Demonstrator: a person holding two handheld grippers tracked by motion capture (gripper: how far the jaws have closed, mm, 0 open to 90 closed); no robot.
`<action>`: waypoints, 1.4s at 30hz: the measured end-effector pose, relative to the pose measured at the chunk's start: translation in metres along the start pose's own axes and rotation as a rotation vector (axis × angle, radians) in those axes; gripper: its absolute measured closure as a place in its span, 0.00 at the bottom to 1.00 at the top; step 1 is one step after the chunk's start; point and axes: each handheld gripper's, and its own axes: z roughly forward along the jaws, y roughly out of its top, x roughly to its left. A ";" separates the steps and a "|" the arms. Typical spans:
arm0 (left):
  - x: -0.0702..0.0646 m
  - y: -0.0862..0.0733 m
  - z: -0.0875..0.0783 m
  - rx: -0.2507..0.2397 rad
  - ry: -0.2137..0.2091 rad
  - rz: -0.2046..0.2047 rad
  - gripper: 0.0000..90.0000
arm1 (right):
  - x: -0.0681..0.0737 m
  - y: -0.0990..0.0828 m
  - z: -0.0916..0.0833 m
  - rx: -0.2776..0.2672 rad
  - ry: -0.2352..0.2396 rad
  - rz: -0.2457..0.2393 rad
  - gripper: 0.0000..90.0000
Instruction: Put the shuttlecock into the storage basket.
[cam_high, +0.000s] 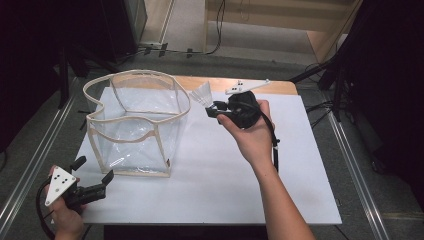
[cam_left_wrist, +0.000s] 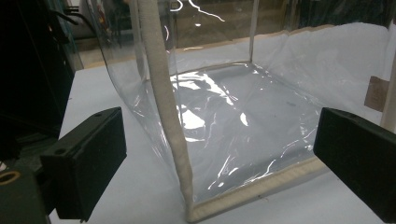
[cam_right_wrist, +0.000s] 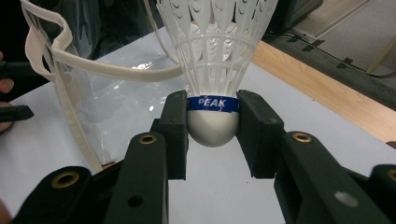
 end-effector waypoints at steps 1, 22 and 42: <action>0.000 0.000 0.000 0.000 0.000 0.000 0.04 | 0.000 0.001 0.000 -0.001 -0.001 -0.002 0.70; 0.000 0.000 0.000 0.001 0.000 -0.001 0.04 | 0.008 0.017 0.006 -0.008 0.016 -0.030 0.70; 0.000 0.000 0.000 -0.002 -0.003 0.001 0.04 | 0.015 0.026 0.016 -0.014 0.034 -0.049 0.70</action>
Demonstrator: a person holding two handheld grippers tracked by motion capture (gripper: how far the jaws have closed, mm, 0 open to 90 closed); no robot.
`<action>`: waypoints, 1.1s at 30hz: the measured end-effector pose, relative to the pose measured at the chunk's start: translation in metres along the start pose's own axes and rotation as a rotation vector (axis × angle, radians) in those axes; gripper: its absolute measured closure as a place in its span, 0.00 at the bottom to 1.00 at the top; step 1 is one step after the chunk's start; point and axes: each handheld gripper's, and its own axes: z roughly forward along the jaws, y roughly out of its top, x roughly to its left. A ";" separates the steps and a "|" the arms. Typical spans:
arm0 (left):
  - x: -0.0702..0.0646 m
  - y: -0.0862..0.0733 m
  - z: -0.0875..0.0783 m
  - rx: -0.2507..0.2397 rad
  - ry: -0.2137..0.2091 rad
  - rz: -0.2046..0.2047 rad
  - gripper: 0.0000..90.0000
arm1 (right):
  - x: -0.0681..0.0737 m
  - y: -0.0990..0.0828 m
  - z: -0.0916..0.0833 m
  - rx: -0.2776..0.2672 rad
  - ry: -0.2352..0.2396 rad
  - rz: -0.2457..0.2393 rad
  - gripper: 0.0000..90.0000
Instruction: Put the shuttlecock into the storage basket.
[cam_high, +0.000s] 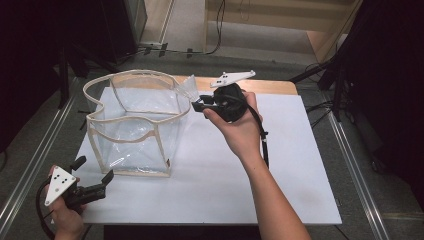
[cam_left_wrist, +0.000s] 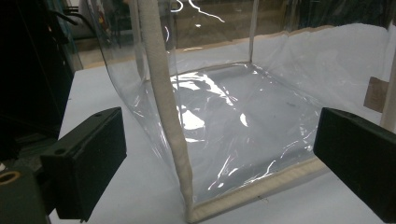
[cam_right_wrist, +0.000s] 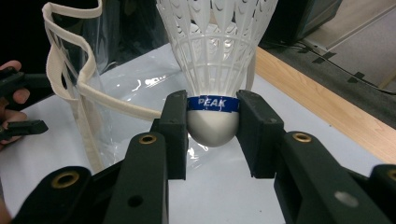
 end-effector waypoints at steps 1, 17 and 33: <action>0.000 0.000 0.000 0.000 0.000 0.000 0.04 | 0.000 0.000 0.000 0.002 0.001 -0.001 0.70; 0.000 0.000 0.000 0.002 0.000 0.001 0.04 | 0.005 0.006 0.007 0.000 0.014 -0.009 0.70; 0.000 0.000 0.000 0.001 -0.001 0.000 0.04 | 0.016 0.017 0.021 -0.006 0.040 -0.024 0.70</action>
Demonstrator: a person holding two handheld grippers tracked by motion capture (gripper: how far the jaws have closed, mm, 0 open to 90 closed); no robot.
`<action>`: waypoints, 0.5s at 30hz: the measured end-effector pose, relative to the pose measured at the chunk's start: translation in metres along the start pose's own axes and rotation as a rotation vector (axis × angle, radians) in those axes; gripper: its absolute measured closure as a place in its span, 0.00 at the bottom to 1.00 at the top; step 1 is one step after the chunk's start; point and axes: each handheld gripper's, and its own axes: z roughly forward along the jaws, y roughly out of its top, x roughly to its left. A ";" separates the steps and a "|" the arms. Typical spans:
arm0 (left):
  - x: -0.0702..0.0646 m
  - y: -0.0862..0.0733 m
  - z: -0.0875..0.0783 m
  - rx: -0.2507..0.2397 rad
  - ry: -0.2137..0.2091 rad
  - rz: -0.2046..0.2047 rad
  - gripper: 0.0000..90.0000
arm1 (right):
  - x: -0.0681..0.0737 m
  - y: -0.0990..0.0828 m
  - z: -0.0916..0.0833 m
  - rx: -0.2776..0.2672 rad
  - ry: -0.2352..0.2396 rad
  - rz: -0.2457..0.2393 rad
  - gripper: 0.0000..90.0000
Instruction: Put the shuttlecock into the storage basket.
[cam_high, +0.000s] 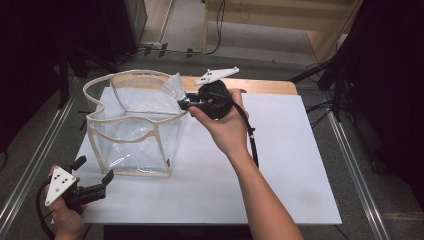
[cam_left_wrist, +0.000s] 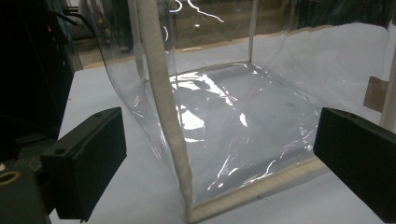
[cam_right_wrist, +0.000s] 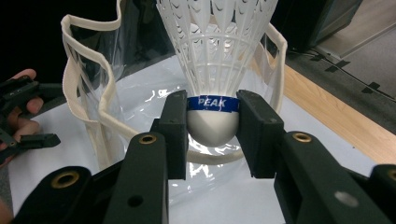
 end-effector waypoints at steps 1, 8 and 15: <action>0.000 0.000 0.000 0.000 0.000 0.000 0.04 | 0.001 0.001 0.001 0.000 -0.003 0.007 0.70; 0.000 0.000 0.000 0.000 -0.001 -0.002 0.04 | 0.000 0.002 0.004 -0.032 -0.016 0.010 0.52; 0.000 0.000 0.000 0.000 0.000 -0.003 0.04 | -0.007 -0.003 -0.004 -0.061 -0.016 0.029 0.22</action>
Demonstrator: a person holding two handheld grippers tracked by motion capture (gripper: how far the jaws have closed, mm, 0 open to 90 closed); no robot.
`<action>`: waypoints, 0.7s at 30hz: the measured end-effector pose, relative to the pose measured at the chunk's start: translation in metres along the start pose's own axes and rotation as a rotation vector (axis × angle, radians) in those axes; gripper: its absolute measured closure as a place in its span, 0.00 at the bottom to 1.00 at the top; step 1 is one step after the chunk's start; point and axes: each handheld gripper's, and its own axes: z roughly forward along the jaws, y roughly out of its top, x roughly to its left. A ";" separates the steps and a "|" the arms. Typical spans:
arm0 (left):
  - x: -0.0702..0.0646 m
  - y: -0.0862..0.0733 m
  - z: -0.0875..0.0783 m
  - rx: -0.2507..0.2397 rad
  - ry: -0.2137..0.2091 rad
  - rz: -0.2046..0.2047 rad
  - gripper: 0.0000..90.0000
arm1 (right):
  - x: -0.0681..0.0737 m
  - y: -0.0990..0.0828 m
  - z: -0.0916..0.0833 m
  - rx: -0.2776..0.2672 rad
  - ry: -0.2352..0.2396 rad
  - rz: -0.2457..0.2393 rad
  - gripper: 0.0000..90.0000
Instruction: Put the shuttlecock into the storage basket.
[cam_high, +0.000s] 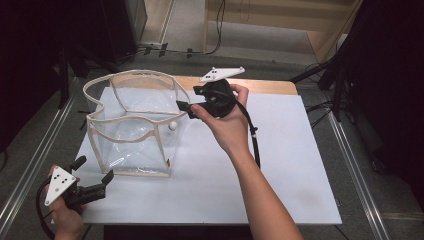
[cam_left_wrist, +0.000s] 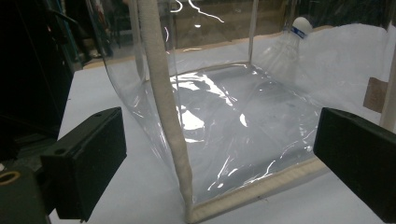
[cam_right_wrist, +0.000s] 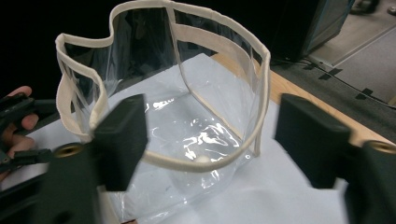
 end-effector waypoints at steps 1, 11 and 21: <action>0.000 0.000 0.000 -0.001 0.000 0.000 0.04 | -0.001 -0.001 -0.001 -0.008 0.002 0.004 0.18; 0.000 0.000 0.000 0.001 0.001 0.005 0.04 | -0.007 -0.016 -0.018 -0.028 -0.033 0.009 0.00; 0.000 0.000 0.000 0.001 0.001 0.007 0.04 | -0.014 -0.036 -0.028 -0.045 -0.019 0.002 0.00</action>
